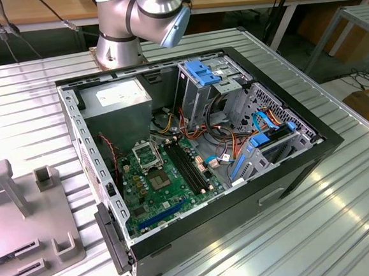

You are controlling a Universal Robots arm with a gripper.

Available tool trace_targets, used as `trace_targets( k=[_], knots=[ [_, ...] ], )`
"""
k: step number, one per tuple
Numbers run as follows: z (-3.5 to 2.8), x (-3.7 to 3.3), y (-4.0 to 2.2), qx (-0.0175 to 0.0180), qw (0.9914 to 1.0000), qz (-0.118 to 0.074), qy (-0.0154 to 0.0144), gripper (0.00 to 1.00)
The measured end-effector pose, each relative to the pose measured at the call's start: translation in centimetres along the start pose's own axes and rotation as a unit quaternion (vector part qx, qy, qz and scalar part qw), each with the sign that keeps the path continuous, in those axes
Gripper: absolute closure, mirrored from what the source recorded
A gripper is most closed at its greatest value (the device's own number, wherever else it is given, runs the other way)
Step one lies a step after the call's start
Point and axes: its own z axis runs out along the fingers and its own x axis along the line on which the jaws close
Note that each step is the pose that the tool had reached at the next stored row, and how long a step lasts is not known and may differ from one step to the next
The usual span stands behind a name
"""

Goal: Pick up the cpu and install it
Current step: 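Pick up the cpu and move it towards the insertion slot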

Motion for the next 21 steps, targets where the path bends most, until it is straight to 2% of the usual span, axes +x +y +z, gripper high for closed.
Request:
trace_targets(
  k=[21],
  knots=[
    [-0.12, -2.2, -0.07, -0.0001, 1.0, 0.0, 0.0, 0.53]
  ],
)
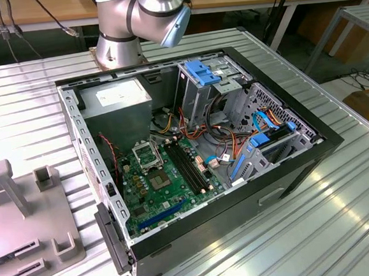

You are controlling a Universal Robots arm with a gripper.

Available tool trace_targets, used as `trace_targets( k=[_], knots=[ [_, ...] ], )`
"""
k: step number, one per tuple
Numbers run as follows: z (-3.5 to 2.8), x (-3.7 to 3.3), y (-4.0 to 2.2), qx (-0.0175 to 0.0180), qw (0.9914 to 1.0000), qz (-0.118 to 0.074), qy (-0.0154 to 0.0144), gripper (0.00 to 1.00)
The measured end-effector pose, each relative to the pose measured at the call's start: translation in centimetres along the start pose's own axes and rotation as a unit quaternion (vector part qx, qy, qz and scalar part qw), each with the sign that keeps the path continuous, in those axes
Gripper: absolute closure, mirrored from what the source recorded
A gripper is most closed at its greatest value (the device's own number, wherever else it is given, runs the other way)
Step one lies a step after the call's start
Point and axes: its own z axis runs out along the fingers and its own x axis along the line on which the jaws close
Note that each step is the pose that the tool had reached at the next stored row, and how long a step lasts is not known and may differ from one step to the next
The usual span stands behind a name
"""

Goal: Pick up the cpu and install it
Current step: 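Pick up the cpu and move it towards the insertion slot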

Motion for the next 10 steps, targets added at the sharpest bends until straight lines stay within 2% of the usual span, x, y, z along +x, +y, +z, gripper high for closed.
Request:
trace_targets(
  k=[9, 10],
  knots=[
    [-0.02, -0.19, -0.01, 0.0, 1.0, 0.0, 0.0, 0.53],
    [-0.1, -1.5, -0.05, 0.0, 1.0, 0.0, 0.0, 0.53]
  ],
)
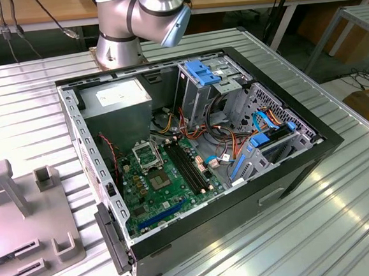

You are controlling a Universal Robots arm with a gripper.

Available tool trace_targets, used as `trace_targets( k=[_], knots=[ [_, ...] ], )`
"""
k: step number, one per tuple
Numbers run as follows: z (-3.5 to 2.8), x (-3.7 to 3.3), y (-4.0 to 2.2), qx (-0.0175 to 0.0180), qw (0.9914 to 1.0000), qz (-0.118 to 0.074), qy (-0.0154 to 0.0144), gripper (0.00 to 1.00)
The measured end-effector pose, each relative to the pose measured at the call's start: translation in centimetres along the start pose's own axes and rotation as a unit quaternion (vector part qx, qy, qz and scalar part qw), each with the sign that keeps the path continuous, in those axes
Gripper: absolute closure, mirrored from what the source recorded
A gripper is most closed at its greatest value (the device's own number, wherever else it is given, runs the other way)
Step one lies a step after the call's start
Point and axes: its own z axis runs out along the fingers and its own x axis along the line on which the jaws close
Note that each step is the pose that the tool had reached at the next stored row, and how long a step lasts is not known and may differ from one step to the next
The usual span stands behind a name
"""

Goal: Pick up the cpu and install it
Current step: 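Pick up the cpu and move it towards the insertion slot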

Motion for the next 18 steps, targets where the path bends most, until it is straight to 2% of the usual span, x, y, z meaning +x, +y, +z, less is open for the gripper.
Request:
trace_targets(
  k=[1, 14, 18],
  knots=[
    [-0.09, -1.46, -0.05, 0.0, 1.0, 0.0, 0.0, 0.53],
    [-0.1, -1.54, -0.05, 0.0, 1.0, 0.0, 0.0, 0.53],
    [-0.11, -1.87, -0.07, 0.0, 1.0, 0.0, 0.0, 0.53]
  ],
)
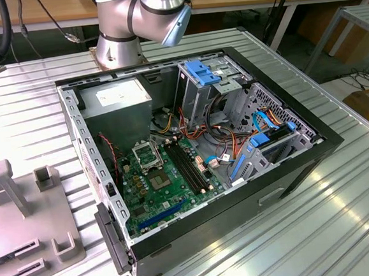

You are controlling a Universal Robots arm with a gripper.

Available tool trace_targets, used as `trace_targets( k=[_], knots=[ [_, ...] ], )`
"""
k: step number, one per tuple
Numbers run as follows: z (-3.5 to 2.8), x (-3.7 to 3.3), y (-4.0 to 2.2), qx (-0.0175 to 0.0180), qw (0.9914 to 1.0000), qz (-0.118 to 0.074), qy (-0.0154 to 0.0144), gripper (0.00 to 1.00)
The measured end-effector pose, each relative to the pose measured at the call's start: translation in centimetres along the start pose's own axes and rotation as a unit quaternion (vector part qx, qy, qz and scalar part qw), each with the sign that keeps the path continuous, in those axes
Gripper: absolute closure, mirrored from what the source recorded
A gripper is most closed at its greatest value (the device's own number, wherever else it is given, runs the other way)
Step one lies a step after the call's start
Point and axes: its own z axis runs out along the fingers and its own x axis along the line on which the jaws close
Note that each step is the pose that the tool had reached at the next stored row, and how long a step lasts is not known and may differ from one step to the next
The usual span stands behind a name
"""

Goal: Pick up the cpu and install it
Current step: 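Pick up the cpu and move it towards the insertion slot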

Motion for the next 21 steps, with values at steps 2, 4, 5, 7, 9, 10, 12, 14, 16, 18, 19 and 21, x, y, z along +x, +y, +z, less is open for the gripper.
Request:
trace_targets(
  k=[2, 4, 5, 7, 9, 10, 12, 14, 16, 18, 19, 21],
  knots=[
    [-0.03, -0.35, -0.01, 0.0, 1.0, 0.0, 0.0, 0.53],
    [-0.06, -0.77, -0.02, 0.0001, 1.0, 0.0, 0.0001, 0.53],
    [-0.06, -0.91, -0.03, 0.0001, 1.0, 0.0, 0.0001, 0.53],
    [-0.08, -1.19, -0.04, 0.0, 1.0, 0.0, 0.0, 0.53],
    [-0.1, -1.51, -0.05, 0.0, 1.0, 0.0, 0.0, 0.53],
    [-0.11, -1.71, -0.06, 0.0, 1.0, 0.0, 0.0, 0.53],
    [-0.13, -2.06, -0.07, 0.0, 1.0, 0.0, 0.0001, 0.53],
    [-0.15, -2.33, -0.08, 0.0001, 1.0, 0.0, 0.0001, 0.53],
    [-0.16, -2.55, -0.09, 0.0, 1.0, 0.0, 0.0, 0.53],
    [-0.17, -2.81, -0.1, 0.0, 1.0, 0.0, 0.0001, 0.53],
    [-0.17, -2.95, -0.1, 0.0, 1.0, 0.0, 0.0, 0.53],
    [-0.17, -3.06, -0.11, 0.0, 1.0, 0.0, 0.0, 0.53]
  ],
)
